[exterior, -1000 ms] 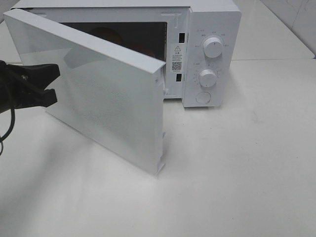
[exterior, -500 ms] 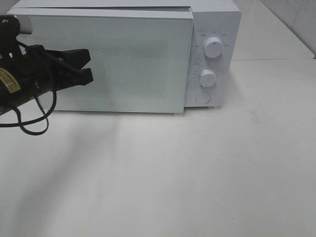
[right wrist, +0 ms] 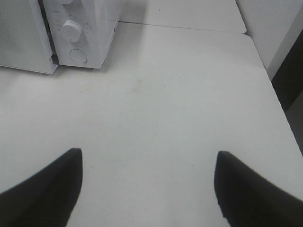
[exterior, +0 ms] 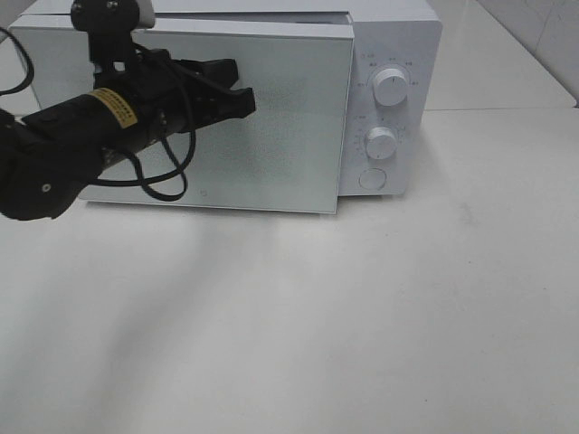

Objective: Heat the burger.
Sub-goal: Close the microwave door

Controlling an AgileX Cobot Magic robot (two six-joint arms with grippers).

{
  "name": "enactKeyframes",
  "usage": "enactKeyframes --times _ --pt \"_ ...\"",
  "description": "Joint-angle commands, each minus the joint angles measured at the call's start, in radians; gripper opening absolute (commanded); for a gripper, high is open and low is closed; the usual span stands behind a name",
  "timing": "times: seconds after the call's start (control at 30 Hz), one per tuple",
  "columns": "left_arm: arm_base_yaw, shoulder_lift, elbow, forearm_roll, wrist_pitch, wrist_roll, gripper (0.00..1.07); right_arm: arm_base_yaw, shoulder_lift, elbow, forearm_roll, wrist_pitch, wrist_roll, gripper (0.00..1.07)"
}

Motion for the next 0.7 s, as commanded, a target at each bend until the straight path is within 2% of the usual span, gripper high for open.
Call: enactKeyframes --times 0.03,0.1,0.3,0.5,0.57,0.7 --pt "-0.021 0.018 -0.049 -0.011 0.048 0.005 0.00 -0.008 -0.027 0.002 -0.005 -0.003 0.001 0.76" --pt "-0.033 0.046 -0.100 -0.014 0.071 0.005 0.00 -0.008 -0.027 0.002 -0.005 -0.003 0.001 0.76" --pt "-0.043 0.089 -0.166 -0.041 0.085 0.010 0.00 -0.008 -0.027 0.002 -0.005 -0.003 0.001 0.76" --pt "-0.043 0.137 -0.270 -0.079 0.172 0.063 0.00 -0.008 -0.027 0.002 -0.005 -0.003 0.001 0.76" --pt "-0.037 0.155 -0.311 -0.116 0.174 0.102 0.00 -0.008 -0.027 0.002 -0.005 -0.003 0.001 0.76" --pt "-0.036 0.167 -0.341 -0.140 0.177 0.102 0.00 -0.008 -0.027 0.002 -0.005 -0.003 0.001 0.76"
